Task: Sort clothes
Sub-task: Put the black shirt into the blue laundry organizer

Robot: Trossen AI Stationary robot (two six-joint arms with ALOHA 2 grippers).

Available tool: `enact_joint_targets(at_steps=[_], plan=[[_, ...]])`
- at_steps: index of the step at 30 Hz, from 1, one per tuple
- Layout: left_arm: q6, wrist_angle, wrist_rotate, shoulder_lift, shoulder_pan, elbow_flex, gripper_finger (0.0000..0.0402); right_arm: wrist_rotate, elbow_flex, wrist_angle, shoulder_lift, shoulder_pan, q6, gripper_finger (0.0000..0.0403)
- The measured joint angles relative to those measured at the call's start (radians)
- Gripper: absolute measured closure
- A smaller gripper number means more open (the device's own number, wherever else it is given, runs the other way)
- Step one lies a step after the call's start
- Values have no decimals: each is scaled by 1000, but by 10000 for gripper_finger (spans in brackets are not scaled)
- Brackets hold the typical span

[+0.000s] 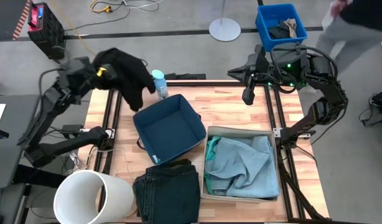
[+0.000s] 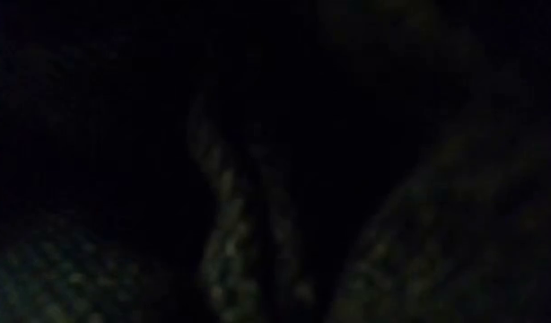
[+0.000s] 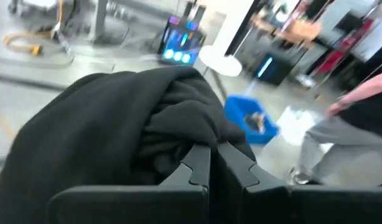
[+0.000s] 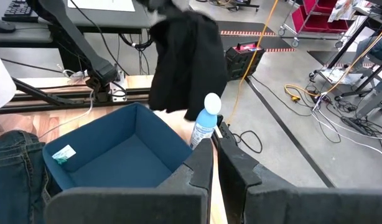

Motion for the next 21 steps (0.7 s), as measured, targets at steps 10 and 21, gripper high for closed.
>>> enact_joint_targets(at_steps=[10,21], plan=[[115,172,157,0,0,141,401,0,0,-1,0,0,0,362],[16,475,492,33,-6,146,401,0,0,-14,0,0,-12,363]])
